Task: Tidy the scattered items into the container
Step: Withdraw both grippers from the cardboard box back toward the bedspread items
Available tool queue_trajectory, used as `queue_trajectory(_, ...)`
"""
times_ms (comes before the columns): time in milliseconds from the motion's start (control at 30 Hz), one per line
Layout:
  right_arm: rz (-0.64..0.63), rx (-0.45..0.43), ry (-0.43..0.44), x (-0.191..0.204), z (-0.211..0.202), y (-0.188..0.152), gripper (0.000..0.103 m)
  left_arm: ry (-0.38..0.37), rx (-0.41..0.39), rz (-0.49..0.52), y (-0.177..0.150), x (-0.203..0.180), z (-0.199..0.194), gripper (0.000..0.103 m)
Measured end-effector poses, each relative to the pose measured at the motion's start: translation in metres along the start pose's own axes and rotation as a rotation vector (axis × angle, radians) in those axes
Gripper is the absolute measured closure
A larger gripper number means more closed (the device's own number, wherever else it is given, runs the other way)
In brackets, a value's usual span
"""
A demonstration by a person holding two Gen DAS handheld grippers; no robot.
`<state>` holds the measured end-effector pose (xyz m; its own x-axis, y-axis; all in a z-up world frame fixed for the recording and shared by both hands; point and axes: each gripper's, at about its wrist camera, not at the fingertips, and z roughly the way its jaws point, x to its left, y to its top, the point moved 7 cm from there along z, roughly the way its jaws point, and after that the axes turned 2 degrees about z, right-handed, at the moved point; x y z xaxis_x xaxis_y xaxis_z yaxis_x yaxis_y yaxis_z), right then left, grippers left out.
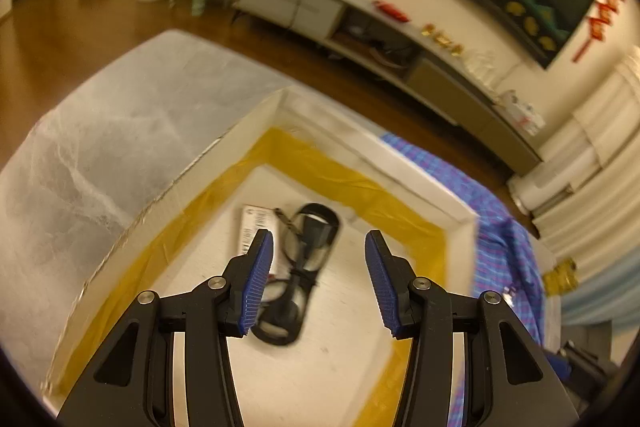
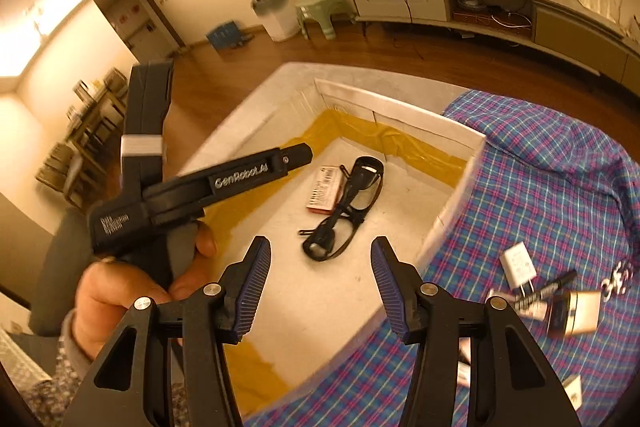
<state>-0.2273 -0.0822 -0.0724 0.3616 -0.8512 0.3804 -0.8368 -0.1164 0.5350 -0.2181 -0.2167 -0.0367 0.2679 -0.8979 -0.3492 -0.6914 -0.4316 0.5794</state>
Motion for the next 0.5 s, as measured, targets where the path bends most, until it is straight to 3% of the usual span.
queue_trajectory(267, 0.045, -0.071, -0.036, -0.021, -0.063, -0.044, 0.049, -0.147, -0.081, 0.206, -0.040, -0.065, -0.067, 0.052)
queue_trajectory(400, 0.096, -0.074, -0.104, -0.050, -0.068, -0.077, 0.049, -0.146, -0.073, 0.266, -0.059, -0.080, -0.074, 0.052)
queue_trajectory(500, 0.125, -0.044, -0.151, -0.077, -0.049, -0.103, 0.049, -0.145, -0.065, 0.264, -0.071, -0.081, -0.079, 0.052)
